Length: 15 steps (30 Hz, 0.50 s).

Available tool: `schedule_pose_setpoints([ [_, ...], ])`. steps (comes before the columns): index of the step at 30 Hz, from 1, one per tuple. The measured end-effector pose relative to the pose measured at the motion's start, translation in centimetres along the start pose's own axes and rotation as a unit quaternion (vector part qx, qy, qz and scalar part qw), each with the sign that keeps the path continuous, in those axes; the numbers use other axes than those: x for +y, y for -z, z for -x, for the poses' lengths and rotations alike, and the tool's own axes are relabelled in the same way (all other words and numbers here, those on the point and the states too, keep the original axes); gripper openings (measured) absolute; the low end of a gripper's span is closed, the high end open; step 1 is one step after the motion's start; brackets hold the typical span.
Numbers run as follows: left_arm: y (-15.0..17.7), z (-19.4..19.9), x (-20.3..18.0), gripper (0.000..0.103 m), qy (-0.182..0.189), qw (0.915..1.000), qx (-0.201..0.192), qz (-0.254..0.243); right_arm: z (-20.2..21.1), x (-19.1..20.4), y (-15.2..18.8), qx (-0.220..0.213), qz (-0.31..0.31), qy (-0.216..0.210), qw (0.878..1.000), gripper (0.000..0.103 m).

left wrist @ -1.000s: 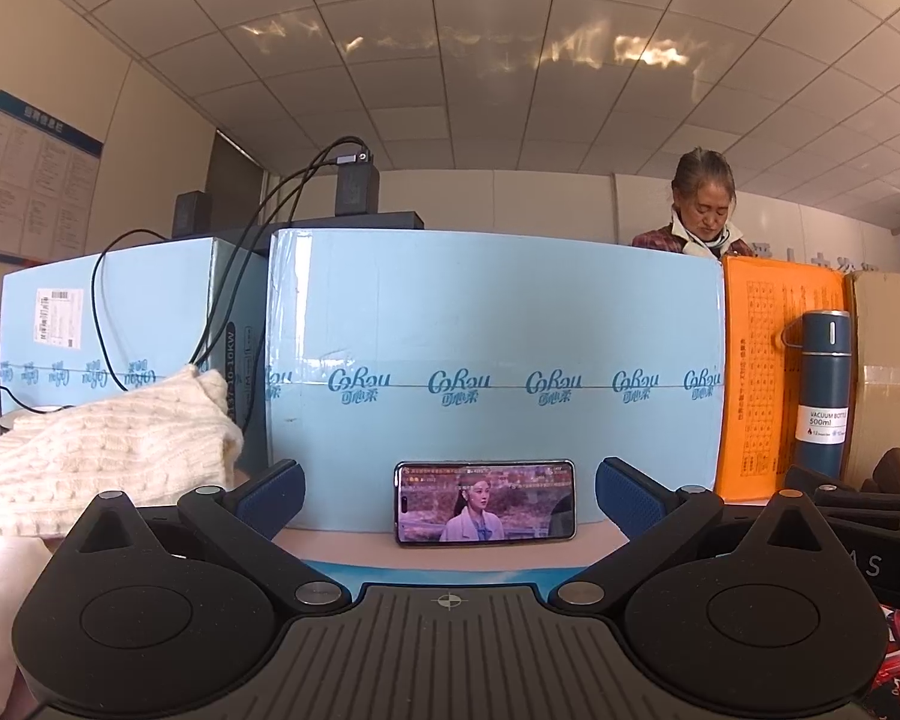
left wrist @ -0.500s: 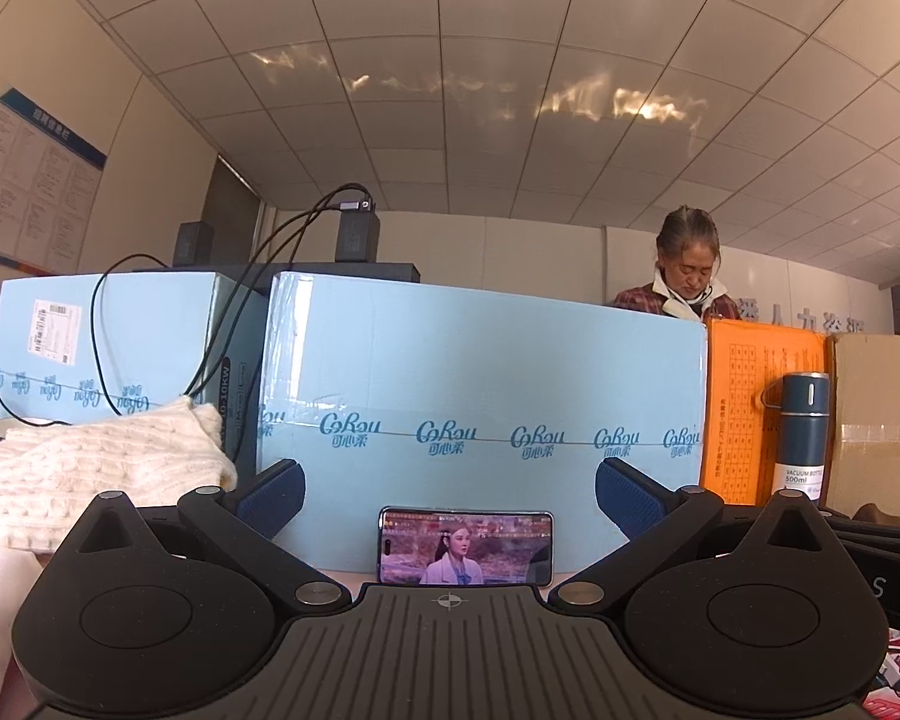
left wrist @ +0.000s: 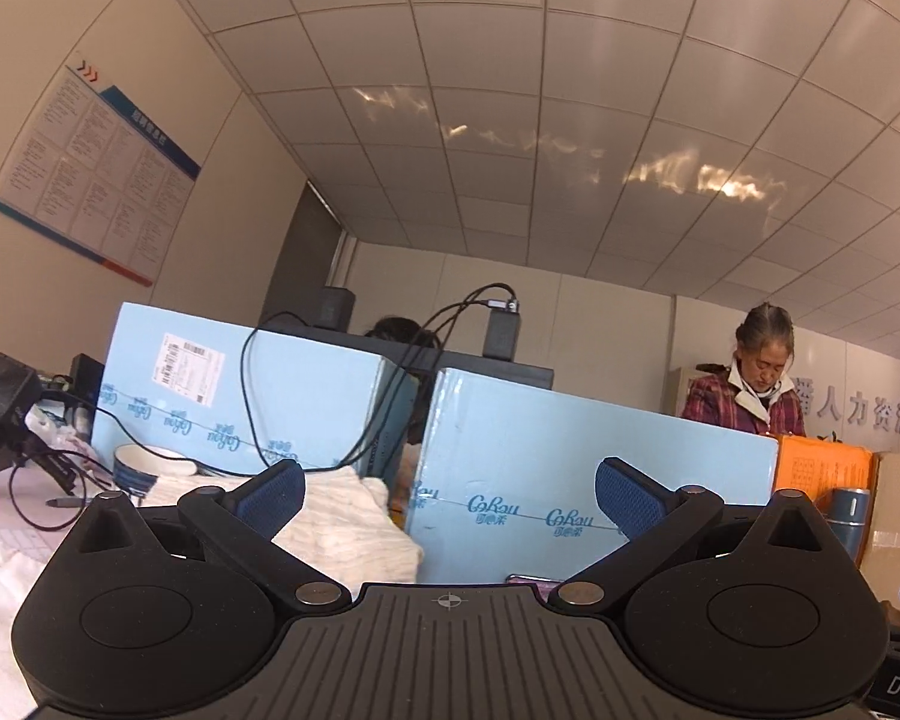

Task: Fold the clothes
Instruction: 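Swing both tools toward the white T-shirt beside the knit stack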

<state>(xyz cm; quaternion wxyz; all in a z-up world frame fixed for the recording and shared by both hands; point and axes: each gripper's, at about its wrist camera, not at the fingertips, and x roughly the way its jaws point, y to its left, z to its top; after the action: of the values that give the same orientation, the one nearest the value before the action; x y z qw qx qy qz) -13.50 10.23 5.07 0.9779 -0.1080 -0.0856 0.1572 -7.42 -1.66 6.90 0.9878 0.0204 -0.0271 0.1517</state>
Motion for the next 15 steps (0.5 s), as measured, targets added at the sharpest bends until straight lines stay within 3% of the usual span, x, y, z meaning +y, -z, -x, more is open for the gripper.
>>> schedule_pose_setpoints([
  [7,-2.4,2.4,7.1,0.103,-0.107,0.9943,0.001,0.003,-0.4,8.1,0.1,0.04,0.048,-0.128,0.99,0.103],
  [11,-2.9,4.4,11.2,0.103,-0.182,0.9832,-0.007,0.0,-1.1,12.5,0.1,0.075,0.071,-0.195,0.975,0.103],
  [15,-2.8,5.7,15.0,0.103,-0.245,0.9692,0.023,0.014,-1.3,15.7,0.7,0.099,0.083,-0.243,0.961,0.103],
])
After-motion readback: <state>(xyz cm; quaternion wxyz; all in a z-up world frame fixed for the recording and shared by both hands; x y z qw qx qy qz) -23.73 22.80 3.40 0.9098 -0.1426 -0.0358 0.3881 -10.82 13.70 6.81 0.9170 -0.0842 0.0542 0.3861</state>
